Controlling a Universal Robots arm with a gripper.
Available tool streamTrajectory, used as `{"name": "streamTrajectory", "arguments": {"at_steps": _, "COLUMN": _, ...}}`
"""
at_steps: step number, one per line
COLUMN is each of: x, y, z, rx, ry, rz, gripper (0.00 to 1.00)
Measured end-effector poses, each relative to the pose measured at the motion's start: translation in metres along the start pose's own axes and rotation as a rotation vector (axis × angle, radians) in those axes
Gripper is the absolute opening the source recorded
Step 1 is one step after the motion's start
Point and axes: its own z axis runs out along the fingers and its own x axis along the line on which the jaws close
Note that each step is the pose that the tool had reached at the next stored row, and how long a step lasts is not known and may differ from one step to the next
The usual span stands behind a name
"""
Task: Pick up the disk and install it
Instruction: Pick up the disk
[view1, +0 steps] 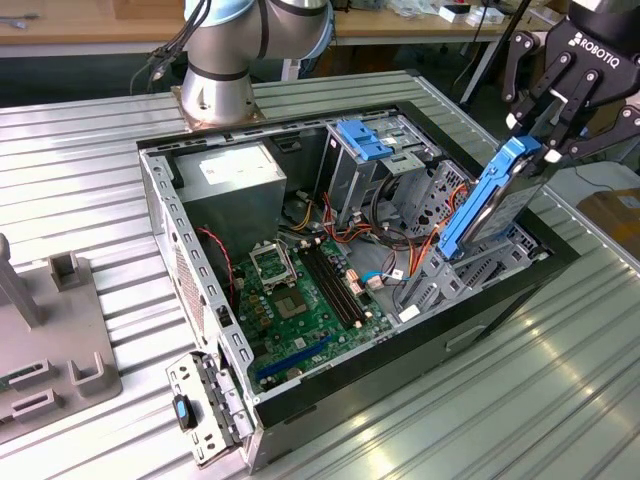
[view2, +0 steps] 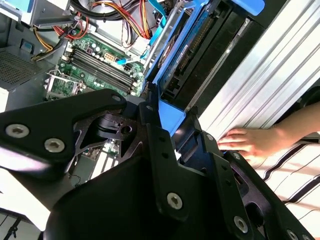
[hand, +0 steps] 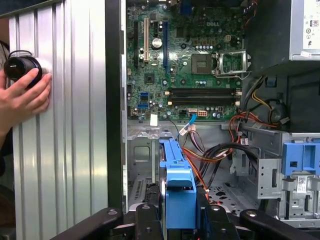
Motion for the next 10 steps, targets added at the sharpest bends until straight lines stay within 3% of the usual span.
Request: {"name": "streamTrajectory", "arguments": {"at_steps": 10, "x": -0.0001, "y": -0.0020, "z": 0.0033, "rx": 0.0000, "ry": -0.0005, "rz": -0.009, "gripper": 0.37}}
